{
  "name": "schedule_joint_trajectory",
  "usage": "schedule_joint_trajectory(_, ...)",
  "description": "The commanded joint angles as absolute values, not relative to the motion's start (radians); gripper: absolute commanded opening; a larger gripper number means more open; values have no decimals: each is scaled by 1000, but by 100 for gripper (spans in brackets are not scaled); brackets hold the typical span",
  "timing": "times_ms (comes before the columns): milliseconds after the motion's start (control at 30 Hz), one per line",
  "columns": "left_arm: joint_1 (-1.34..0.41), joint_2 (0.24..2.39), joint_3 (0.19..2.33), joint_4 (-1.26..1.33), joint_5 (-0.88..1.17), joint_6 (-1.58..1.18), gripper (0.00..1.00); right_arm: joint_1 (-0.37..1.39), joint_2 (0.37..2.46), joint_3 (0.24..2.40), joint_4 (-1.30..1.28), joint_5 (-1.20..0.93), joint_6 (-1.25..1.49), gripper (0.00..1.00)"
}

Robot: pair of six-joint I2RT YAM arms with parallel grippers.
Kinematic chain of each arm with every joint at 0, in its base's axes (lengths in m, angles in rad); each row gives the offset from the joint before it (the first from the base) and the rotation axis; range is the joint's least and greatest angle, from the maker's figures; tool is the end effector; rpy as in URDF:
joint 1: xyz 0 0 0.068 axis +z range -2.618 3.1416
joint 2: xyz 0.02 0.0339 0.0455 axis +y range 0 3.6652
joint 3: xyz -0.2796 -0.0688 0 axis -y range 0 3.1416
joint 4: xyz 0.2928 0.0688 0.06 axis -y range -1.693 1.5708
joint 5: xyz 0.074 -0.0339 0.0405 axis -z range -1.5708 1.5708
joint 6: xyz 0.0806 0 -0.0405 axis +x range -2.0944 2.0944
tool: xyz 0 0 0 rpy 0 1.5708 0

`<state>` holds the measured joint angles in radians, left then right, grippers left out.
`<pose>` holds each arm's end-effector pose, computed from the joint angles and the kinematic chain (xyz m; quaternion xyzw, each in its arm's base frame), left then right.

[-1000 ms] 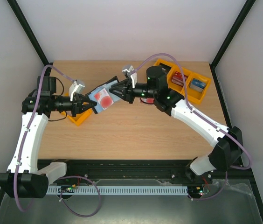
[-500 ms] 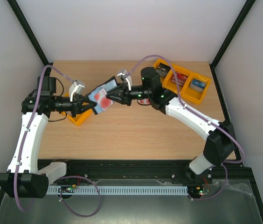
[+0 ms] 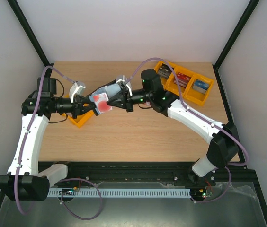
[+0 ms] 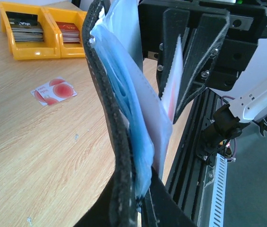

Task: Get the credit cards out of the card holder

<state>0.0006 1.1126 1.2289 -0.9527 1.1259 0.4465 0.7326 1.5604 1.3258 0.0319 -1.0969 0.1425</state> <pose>0.2531 -0.0726 0.3772 0.3614 0.7274 -0.4184 0.4065 0.2675 0.3371 0.3611 -0.5075 0.5370 0.5945 0.3172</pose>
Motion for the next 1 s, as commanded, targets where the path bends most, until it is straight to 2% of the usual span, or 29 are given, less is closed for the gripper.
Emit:
schedule_joint_trajectory(0,-7,1100,1237,-957,1179,472,2,732,1514,1340,2,-1089,77,2)
schedule_joint_trajectory(233,-8,1098,1231,-964,1191,484,2,705,1495,1336,-10,-1029,81,2)
schedule_joint_trajectory(467,-9,1110,1222,-953,1315,474,13,734,1532,1338,47,-1061,138,2)
schedule_joint_trajectory(533,-13,1116,1219,-945,1320,463,15,748,1537,1342,42,-1060,129,2)
schedule_joint_trajectory(633,-16,1117,1208,-918,1321,439,25,753,1543,1351,28,-1063,114,2)
schedule_joint_trajectory(700,-17,1116,1206,-918,1315,440,26,757,1546,1356,17,-1069,101,2)
schedule_joint_trajectory(767,-17,1117,1205,-919,1315,442,21,763,1552,1360,6,-1075,89,2)
schedule_joint_trajectory(800,-17,1117,1204,-919,1316,444,9,765,1556,1361,1,-1077,87,2)
schedule_joint_trajectory(833,-17,1117,1203,-917,1315,446,3,767,1557,1362,-4,-1078,87,2)
schedule_joint_trajectory(900,-17,1114,1205,-921,1308,449,2,766,1555,1364,-16,-1079,81,4)
schedule_joint_trajectory(967,-18,1111,1205,-929,1304,459,2,757,1539,1357,-21,-1040,80,13)
